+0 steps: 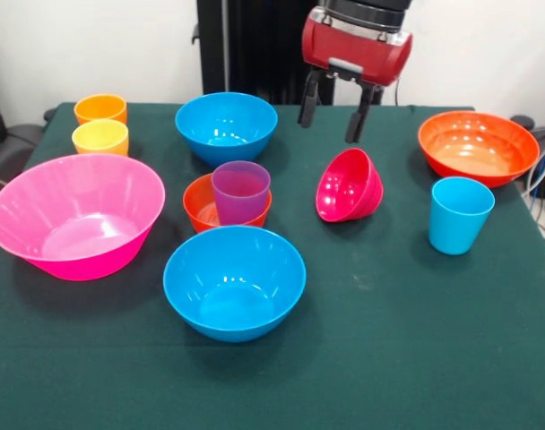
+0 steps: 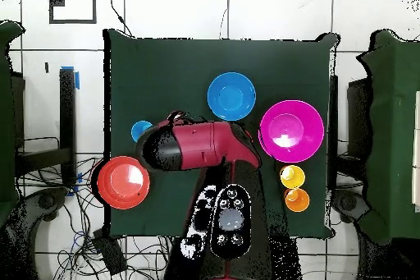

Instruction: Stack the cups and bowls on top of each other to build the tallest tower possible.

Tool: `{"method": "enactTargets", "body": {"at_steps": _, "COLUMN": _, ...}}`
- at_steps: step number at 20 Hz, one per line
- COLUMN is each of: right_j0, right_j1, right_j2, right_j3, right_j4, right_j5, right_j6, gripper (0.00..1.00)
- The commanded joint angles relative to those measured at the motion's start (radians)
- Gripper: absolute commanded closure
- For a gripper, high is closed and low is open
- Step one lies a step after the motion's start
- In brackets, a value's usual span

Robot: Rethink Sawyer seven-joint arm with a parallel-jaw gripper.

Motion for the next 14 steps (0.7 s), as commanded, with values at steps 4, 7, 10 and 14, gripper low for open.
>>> {"method": "enactTargets", "body": {"at_steps": 4, "right_j0": -0.02, "right_j1": 0.11, "right_j2": 0.094, "right_j3": 0.024, "right_j4": -0.047, "right_j5": 0.013, "right_j6": -0.049, "gripper": 0.0}}
{"method": "enactTargets", "body": {"at_steps": 7, "right_j0": -0.015, "right_j1": 0.126, "right_j2": 0.098, "right_j3": 0.07, "right_j4": -0.019, "right_j5": -0.033, "right_j6": 0.008, "gripper": 0.0}}
{"method": "enactTargets", "body": {"at_steps": 10, "right_j0": 0.007, "right_j1": 0.111, "right_j2": 0.072, "right_j3": 0.083, "right_j4": -0.012, "right_j5": -0.046, "right_j6": 0.05, "gripper": 0.0}}
{"method": "enactTargets", "body": {"at_steps": 14, "right_j0": 0.025, "right_j1": 0.093, "right_j2": 0.06, "right_j3": 0.078, "right_j4": -0.023, "right_j5": -0.02, "right_j6": 0.034, "gripper": 0.0}}
